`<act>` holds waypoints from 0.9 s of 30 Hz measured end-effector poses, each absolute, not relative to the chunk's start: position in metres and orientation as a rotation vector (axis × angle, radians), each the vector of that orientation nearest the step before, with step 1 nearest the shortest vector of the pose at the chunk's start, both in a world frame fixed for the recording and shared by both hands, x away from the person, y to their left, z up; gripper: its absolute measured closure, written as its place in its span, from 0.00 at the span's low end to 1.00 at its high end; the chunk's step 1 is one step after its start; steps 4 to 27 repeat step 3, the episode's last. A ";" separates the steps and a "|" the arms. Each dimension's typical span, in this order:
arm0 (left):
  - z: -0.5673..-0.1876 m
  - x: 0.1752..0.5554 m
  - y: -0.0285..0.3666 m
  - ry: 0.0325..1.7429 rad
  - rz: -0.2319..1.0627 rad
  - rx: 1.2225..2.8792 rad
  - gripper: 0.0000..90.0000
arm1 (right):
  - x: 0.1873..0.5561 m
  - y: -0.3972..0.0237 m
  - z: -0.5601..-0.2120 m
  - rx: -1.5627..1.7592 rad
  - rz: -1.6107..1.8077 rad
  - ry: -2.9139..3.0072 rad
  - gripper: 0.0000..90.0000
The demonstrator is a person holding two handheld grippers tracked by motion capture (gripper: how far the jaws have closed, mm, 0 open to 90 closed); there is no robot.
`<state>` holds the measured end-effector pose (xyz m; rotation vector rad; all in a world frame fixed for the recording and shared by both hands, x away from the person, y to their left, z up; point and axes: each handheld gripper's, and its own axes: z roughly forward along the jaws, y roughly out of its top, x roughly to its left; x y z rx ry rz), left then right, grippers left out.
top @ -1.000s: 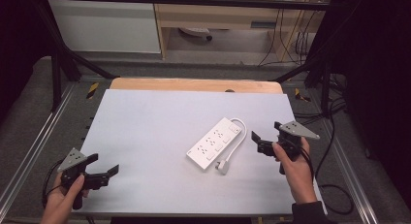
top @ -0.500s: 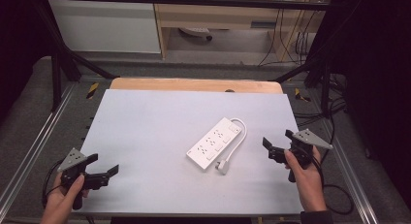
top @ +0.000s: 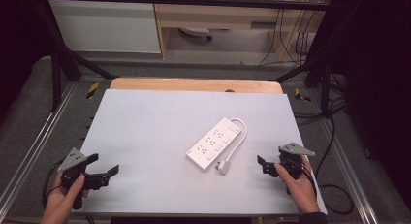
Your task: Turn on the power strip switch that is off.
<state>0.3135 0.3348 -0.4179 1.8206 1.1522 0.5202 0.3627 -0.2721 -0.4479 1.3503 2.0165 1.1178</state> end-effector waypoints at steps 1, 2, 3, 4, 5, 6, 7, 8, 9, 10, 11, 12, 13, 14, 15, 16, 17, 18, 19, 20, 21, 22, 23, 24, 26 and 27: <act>-0.418 0.313 0.335 1.151 0.520 1.820 0.07 | 0.365 -0.269 -0.452 1.332 1.086 2.053 0.06; -0.418 0.313 0.335 1.151 0.521 1.820 0.07 | 0.366 -0.266 -0.455 1.327 1.051 2.077 0.06; -0.418 0.313 0.335 1.150 0.521 1.821 0.07 | 0.369 -0.263 -0.458 1.323 1.009 2.096 0.06; -0.418 0.313 0.335 1.150 0.521 1.821 0.07 | 0.369 -0.263 -0.458 1.323 1.009 2.096 0.06; -0.418 0.313 0.335 1.150 0.521 1.821 0.07 | 0.369 -0.263 -0.458 1.323 1.009 2.096 0.06; -0.418 0.313 0.335 1.150 0.521 1.821 0.07 | 0.369 -0.263 -0.458 1.323 1.009 2.096 0.06; -0.418 0.313 0.335 1.150 0.521 1.821 0.07 | 0.369 -0.263 -0.458 1.323 1.009 2.096 0.06; -0.418 0.313 0.335 1.150 0.521 1.821 0.07 | 0.369 -0.263 -0.458 1.323 1.009 2.096 0.06; -0.418 0.313 0.335 1.150 0.521 1.821 0.07 | 0.369 -0.263 -0.458 1.323 1.009 2.096 0.06; -0.418 0.313 0.335 1.150 0.521 1.821 0.07 | 0.369 -0.263 -0.458 1.323 1.009 2.096 0.06; -0.418 0.313 0.335 1.150 0.521 1.821 0.07 | 0.369 -0.263 -0.458 1.323 1.009 2.096 0.06; -0.418 0.313 0.335 1.150 0.521 1.821 0.07 | 0.369 -0.263 -0.458 1.323 1.009 2.096 0.06; -0.418 0.313 0.335 1.150 0.521 1.821 0.07 | 0.369 -0.263 -0.458 1.323 1.009 2.096 0.06; -0.418 0.313 0.335 1.150 0.521 1.821 0.07 | 0.369 -0.263 -0.458 1.323 1.009 2.096 0.06; -0.418 0.313 0.335 1.150 0.521 1.821 0.07 | 0.369 -0.263 -0.458 1.323 1.009 2.096 0.06; -0.418 0.313 0.335 1.150 0.521 1.821 0.07 | 0.369 -0.263 -0.458 1.323 1.009 2.096 0.06; -0.418 0.313 0.335 1.150 0.521 1.821 0.07 | 0.369 -0.263 -0.458 1.323 1.009 2.096 0.06; -0.418 0.313 0.335 1.150 0.521 1.821 0.07 | 0.369 -0.263 -0.458 1.323 1.009 2.096 0.06; -0.418 0.313 0.335 1.150 0.521 1.821 0.07 | 0.369 -0.263 -0.458 1.323 1.009 2.096 0.06; -0.418 0.313 0.335 1.150 0.521 1.821 0.07 | 0.369 -0.263 -0.458 1.323 1.009 2.096 0.06; -0.418 0.313 0.335 1.150 0.521 1.821 0.07 | 0.369 -0.263 -0.458 1.323 1.009 2.096 0.06; -0.418 0.313 0.335 1.150 0.521 1.821 0.07 | 0.369 -0.263 -0.458 1.323 1.009 2.096 0.06; -0.418 0.313 0.335 1.150 0.521 1.821 0.07 | 0.369 -0.263 -0.458 1.323 1.009 2.096 0.06; -0.418 0.313 0.335 1.150 0.521 1.821 0.07 | 0.369 -0.263 -0.458 1.323 1.009 2.096 0.06; -0.418 0.313 0.335 1.150 0.521 1.821 0.07 | 0.369 -0.263 -0.458 1.323 1.009 2.096 0.06; -0.418 0.313 0.335 1.150 0.521 1.821 0.07 | 0.369 -0.263 -0.458 1.323 1.009 2.096 0.06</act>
